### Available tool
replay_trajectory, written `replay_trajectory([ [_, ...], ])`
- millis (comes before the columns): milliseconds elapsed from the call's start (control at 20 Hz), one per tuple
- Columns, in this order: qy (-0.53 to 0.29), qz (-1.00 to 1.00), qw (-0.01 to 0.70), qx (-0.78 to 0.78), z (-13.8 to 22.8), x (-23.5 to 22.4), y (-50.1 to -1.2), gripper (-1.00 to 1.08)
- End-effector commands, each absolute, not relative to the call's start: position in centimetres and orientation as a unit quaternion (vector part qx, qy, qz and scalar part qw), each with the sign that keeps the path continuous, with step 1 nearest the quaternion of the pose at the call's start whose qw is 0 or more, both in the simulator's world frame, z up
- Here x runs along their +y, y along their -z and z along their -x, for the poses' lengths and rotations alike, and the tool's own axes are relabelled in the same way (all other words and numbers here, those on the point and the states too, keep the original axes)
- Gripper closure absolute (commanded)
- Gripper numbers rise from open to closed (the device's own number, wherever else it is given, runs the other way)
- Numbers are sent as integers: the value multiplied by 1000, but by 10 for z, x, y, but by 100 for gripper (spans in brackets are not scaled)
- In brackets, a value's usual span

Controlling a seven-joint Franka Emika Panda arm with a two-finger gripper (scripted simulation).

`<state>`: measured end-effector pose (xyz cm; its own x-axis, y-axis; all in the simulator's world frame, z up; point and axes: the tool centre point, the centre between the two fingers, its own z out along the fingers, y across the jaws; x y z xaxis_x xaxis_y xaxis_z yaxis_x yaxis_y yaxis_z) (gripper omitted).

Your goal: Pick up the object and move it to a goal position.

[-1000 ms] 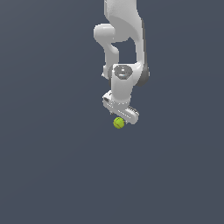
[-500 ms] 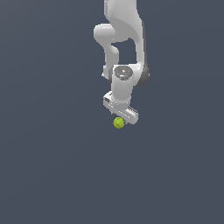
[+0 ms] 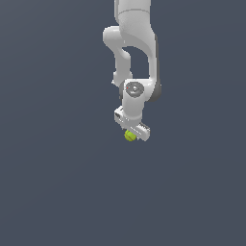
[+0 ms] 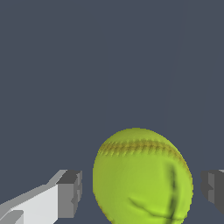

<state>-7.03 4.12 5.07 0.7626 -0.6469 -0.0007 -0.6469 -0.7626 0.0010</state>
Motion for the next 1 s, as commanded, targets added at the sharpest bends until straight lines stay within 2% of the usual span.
replay_trajectory([
  [0,0,-939,0,-345,70,41,-44,-92],
  [150,0,-939,0,-345,69,41,-41,-92],
  [200,0,-939,0,-345,69,41,-41,108],
  [950,0,-939,-1,-344,65,32,-48,108],
])
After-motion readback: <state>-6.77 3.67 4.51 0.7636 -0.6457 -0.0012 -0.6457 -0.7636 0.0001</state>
